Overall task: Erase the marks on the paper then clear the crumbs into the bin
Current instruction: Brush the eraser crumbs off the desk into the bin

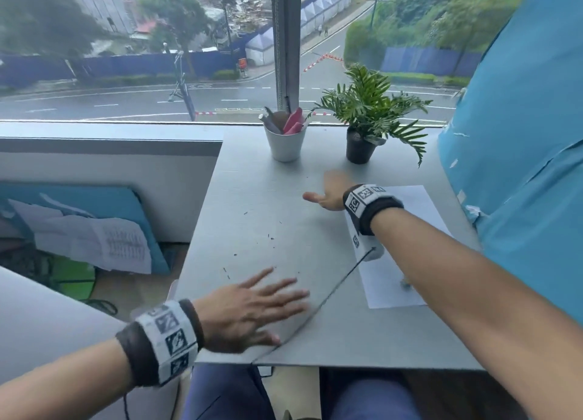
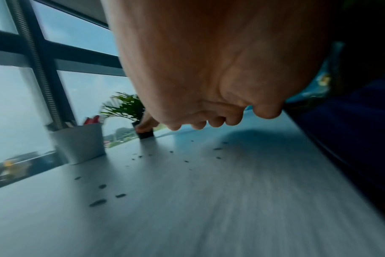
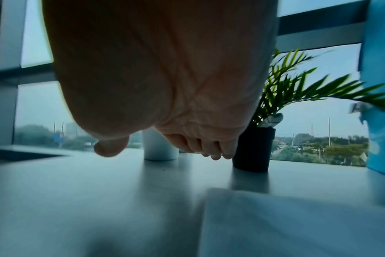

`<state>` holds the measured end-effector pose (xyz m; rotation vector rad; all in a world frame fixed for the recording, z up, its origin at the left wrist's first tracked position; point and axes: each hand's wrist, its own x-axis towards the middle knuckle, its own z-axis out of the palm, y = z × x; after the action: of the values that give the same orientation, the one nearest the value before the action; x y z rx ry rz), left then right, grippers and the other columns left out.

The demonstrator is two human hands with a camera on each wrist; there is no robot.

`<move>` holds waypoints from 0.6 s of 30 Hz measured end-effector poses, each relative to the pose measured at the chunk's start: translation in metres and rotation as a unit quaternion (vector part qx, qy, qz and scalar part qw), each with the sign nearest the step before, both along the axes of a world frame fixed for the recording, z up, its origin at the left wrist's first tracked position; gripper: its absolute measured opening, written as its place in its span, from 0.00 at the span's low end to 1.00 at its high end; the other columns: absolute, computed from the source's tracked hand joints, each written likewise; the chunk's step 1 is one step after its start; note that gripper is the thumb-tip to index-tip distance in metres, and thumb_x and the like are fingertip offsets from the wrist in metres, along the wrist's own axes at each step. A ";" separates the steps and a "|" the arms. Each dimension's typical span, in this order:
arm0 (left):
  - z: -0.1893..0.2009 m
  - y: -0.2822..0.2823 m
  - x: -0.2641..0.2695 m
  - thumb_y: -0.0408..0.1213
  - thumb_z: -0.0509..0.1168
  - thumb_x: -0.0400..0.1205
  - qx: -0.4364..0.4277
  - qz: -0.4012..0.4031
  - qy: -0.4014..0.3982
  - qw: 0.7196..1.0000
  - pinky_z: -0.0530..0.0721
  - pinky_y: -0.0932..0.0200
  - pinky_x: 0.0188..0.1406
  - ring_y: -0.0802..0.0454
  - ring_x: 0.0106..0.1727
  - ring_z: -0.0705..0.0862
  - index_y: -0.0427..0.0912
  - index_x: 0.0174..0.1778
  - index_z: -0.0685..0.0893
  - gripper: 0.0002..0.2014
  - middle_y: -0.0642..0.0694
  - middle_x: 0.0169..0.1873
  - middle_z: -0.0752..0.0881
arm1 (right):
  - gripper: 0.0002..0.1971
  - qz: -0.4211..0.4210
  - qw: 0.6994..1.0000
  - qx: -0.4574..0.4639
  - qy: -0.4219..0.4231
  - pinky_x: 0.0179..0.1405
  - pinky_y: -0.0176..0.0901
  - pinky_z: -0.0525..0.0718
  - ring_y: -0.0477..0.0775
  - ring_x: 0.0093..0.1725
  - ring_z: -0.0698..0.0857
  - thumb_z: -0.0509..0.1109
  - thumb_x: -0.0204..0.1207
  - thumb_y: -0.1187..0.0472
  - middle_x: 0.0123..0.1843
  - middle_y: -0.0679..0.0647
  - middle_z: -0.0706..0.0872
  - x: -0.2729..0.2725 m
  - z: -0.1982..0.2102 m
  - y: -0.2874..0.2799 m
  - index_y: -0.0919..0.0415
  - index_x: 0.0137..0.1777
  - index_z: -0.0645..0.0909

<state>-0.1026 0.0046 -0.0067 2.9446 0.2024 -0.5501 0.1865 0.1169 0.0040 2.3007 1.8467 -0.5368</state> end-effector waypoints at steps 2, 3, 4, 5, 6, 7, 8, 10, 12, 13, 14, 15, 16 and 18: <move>-0.008 -0.009 -0.001 0.60 0.38 0.88 -0.027 -0.038 0.011 0.999 0.31 0.38 0.81 0.57 0.83 0.29 0.54 0.86 0.39 0.32 0.59 0.84 0.34 | 0.54 0.001 0.999 -0.024 -0.031 0.82 0.57 0.59 0.67 0.83 0.57 0.51 0.75 0.25 0.85 0.67 0.53 0.007 -0.001 0.021 0.71 0.84 0.48; -0.010 -0.011 -0.001 0.61 0.37 0.88 -0.041 -0.042 0.017 0.998 0.33 0.38 0.82 0.57 0.83 0.29 0.54 0.86 0.37 0.32 0.59 0.84 0.34 | 0.54 0.001 0.998 -0.037 -0.043 0.83 0.56 0.58 0.67 0.83 0.56 0.49 0.74 0.24 0.85 0.67 0.52 0.010 -0.002 0.031 0.71 0.84 0.46; -0.012 -0.012 -0.002 0.62 0.37 0.87 -0.055 -0.040 0.020 0.998 0.33 0.38 0.82 0.58 0.83 0.28 0.54 0.86 0.36 0.33 0.60 0.84 0.34 | 0.56 0.002 0.997 -0.051 -0.054 0.83 0.56 0.56 0.66 0.84 0.55 0.48 0.73 0.23 0.85 0.67 0.50 0.013 -0.004 0.039 0.70 0.84 0.45; -0.012 -0.012 -0.002 0.63 0.38 0.86 -0.064 -0.036 0.018 0.997 0.33 0.38 0.82 0.58 0.83 0.28 0.55 0.85 0.35 0.34 0.60 0.84 0.34 | 0.59 0.004 0.996 -0.070 -0.061 0.84 0.57 0.54 0.66 0.85 0.53 0.45 0.70 0.20 0.86 0.66 0.48 0.015 -0.005 0.044 0.69 0.84 0.43; -0.013 -0.011 -0.003 0.63 0.40 0.86 -0.068 -0.033 0.011 0.997 0.32 0.37 0.81 0.58 0.83 0.29 0.55 0.85 0.35 0.35 0.60 0.84 0.34 | 0.63 0.005 0.993 -0.092 -0.067 0.84 0.58 0.51 0.65 0.85 0.50 0.43 0.64 0.16 0.86 0.66 0.45 0.015 -0.009 0.049 0.68 0.85 0.41; -0.013 -0.010 -0.004 0.64 0.42 0.85 -0.069 -0.030 0.002 0.997 0.31 0.38 0.81 0.57 0.83 0.29 0.55 0.85 0.35 0.37 0.60 0.84 0.35 | 0.68 0.005 0.991 -0.115 -0.070 0.84 0.59 0.48 0.65 0.86 0.47 0.42 0.57 0.13 0.87 0.65 0.42 0.012 -0.012 0.052 0.67 0.85 0.39; -0.015 -0.009 -0.005 0.66 0.43 0.84 -0.066 -0.029 -0.010 0.997 0.31 0.39 0.82 0.57 0.84 0.30 0.55 0.85 0.35 0.38 0.60 0.84 0.36 | 0.71 0.005 0.989 -0.132 -0.068 0.84 0.61 0.45 0.64 0.86 0.43 0.42 0.52 0.11 0.86 0.64 0.38 0.006 -0.017 0.052 0.65 0.85 0.36; -0.019 -0.008 -0.007 0.68 0.43 0.83 -0.046 -0.028 -0.031 0.998 0.31 0.41 0.80 0.55 0.85 0.32 0.55 0.86 0.36 0.40 0.58 0.85 0.38 | 0.73 0.027 0.988 -0.142 -0.057 0.84 0.61 0.41 0.65 0.85 0.36 0.44 0.49 0.10 0.85 0.63 0.30 -0.014 -0.024 0.042 0.64 0.84 0.31; -0.021 -0.006 -0.009 0.68 0.46 0.84 -0.029 -0.025 -0.032 0.999 0.32 0.42 0.79 0.53 0.85 0.33 0.54 0.86 0.37 0.40 0.57 0.85 0.39 | 0.71 0.100 0.984 -0.137 -0.048 0.84 0.59 0.39 0.64 0.84 0.34 0.44 0.53 0.10 0.83 0.63 0.27 -0.038 -0.026 0.023 0.65 0.82 0.28; -0.021 -0.004 -0.011 0.67 0.47 0.84 -0.025 -0.021 -0.028 0.999 0.32 0.41 0.79 0.53 0.85 0.33 0.55 0.86 0.37 0.40 0.57 0.85 0.39 | 0.71 0.143 0.980 -0.133 -0.041 0.84 0.58 0.39 0.63 0.84 0.33 0.43 0.54 0.10 0.83 0.62 0.26 -0.048 -0.026 0.011 0.65 0.82 0.28; -0.020 0.000 -0.014 0.67 0.47 0.84 -0.020 -0.015 -0.027 0.999 0.33 0.40 0.79 0.52 0.85 0.33 0.56 0.86 0.37 0.40 0.57 0.85 0.38 | 0.69 0.183 0.974 -0.131 -0.031 0.84 0.58 0.39 0.62 0.84 0.33 0.43 0.55 0.11 0.83 0.61 0.26 -0.056 -0.025 0.000 0.64 0.82 0.28; -0.020 0.005 -0.017 0.67 0.47 0.84 -0.007 -0.007 -0.029 1.000 0.34 0.39 0.79 0.51 0.85 0.34 0.56 0.86 0.38 0.39 0.56 0.86 0.39 | 0.68 0.215 0.968 -0.131 -0.016 0.85 0.58 0.40 0.60 0.85 0.33 0.43 0.58 0.12 0.83 0.60 0.27 -0.061 -0.023 -0.009 0.64 0.83 0.29; -0.018 0.010 -0.021 0.68 0.46 0.84 0.009 0.004 -0.032 0.999 0.35 0.39 0.80 0.51 0.86 0.35 0.56 0.86 0.40 0.39 0.55 0.86 0.40 | 0.65 0.235 0.964 -0.128 0.003 0.85 0.59 0.41 0.58 0.85 0.34 0.44 0.61 0.14 0.84 0.60 0.28 -0.063 -0.020 -0.015 0.63 0.83 0.30; -0.012 0.021 -0.028 0.70 0.43 0.83 0.028 0.045 -0.032 0.998 0.36 0.39 0.80 0.51 0.86 0.36 0.53 0.87 0.43 0.40 0.54 0.86 0.41 | 0.61 0.228 0.969 -0.090 0.036 0.85 0.59 0.44 0.59 0.86 0.38 0.45 0.66 0.18 0.85 0.61 0.33 -0.060 -0.011 -0.012 0.65 0.84 0.34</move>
<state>-0.1307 0.0253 -0.0186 2.9837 0.3463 -0.4444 0.1267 0.1048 -0.0074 1.6839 2.1641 -0.6855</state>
